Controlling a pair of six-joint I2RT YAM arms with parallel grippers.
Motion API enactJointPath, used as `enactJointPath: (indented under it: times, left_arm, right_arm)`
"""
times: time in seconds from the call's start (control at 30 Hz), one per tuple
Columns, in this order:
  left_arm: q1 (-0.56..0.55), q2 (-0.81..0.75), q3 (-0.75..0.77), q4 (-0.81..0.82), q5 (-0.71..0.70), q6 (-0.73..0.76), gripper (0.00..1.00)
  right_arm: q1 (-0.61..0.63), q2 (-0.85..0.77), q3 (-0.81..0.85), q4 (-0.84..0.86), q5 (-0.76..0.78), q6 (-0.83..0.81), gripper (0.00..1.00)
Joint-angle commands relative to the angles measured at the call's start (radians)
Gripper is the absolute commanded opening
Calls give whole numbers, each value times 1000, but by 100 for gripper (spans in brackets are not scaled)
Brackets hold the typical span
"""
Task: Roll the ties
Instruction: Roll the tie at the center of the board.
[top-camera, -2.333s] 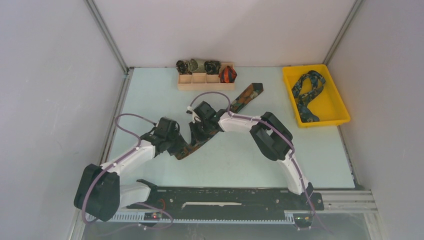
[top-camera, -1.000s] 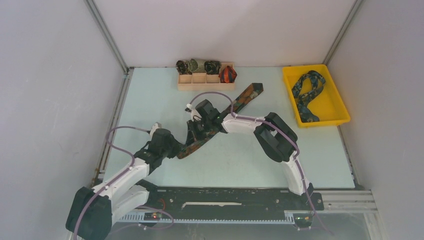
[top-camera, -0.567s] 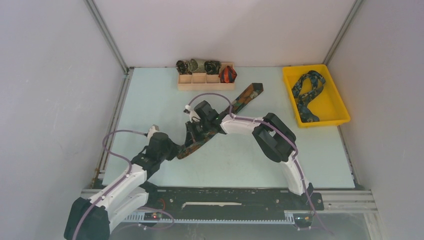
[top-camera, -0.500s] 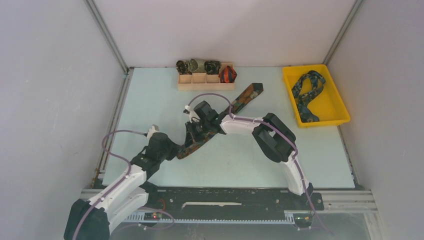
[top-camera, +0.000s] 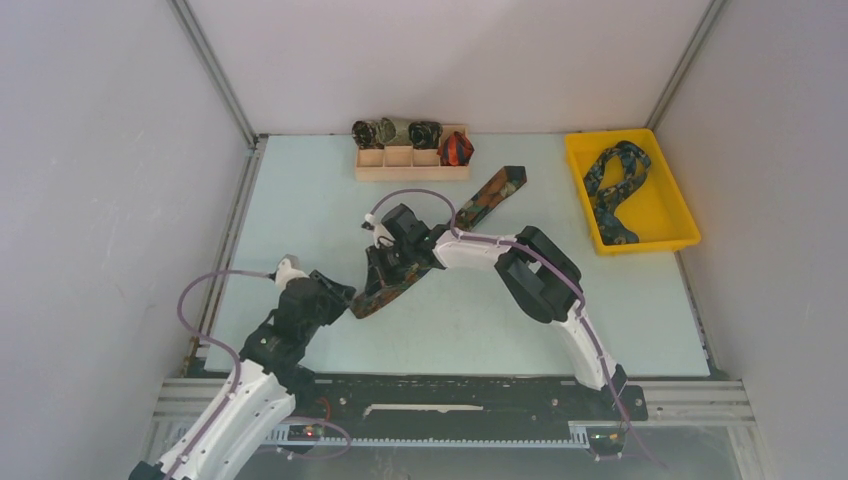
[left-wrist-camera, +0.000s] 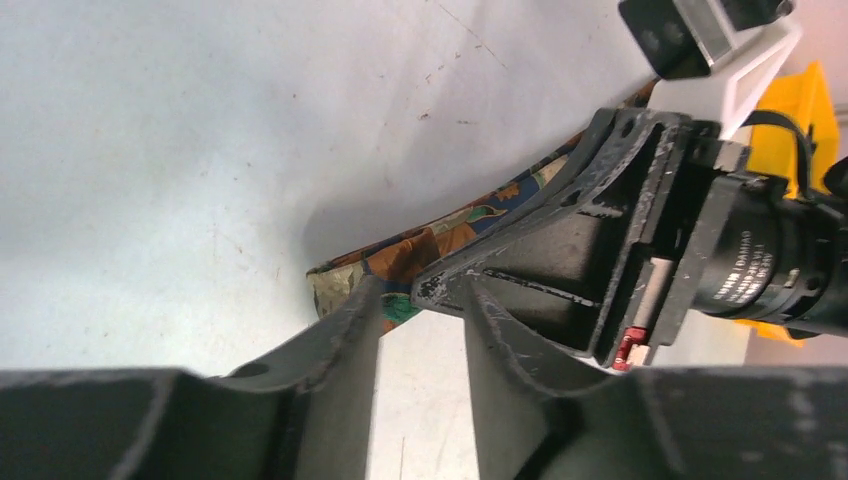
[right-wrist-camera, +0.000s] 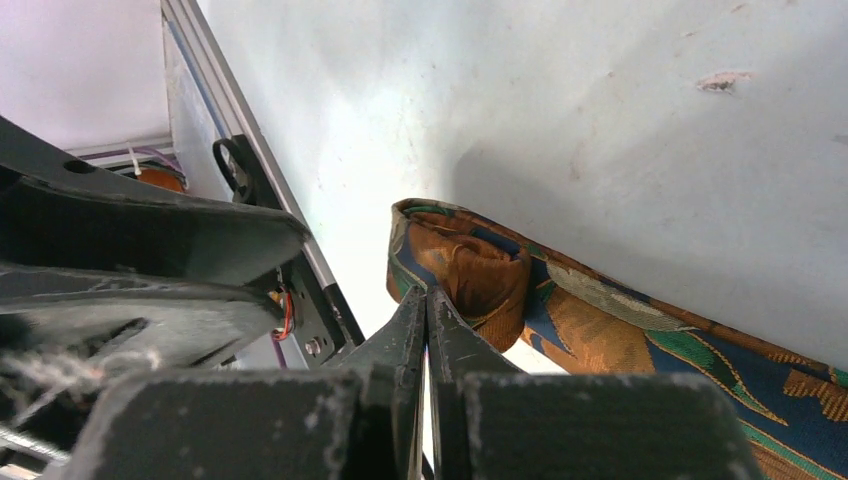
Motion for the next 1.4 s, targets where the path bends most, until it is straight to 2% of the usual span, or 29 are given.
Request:
enactJointPath:
  times: [0.0,0.2,0.47,0.6,0.73,1.37]
  left_arm:
    - [-4,-49,-11,-90,-50,14,45]
    - [-4,-82,-27,-122,-38,11,54]
    - [-4,-84,-54,-117,3,-14,55]
    - [-4,-86,-78,-89,28,-38,63]
    - [-4,-87,-100,-53,39,-64,66]
    - [-4,-47,-205,148,51,-241,64]
  right_arm:
    - [1,17,37,-20,12,-17,2]
    - [-5,26,-1,-11,23,-16,2]
    - [-17,40,-9,-24,35,-25,2]
    - [-23,46,-15,-24,43,-28,2]
    - [-29,56,-15,-28,42,-28,1]
    - [-36,74,6,-79,56,-63,0]
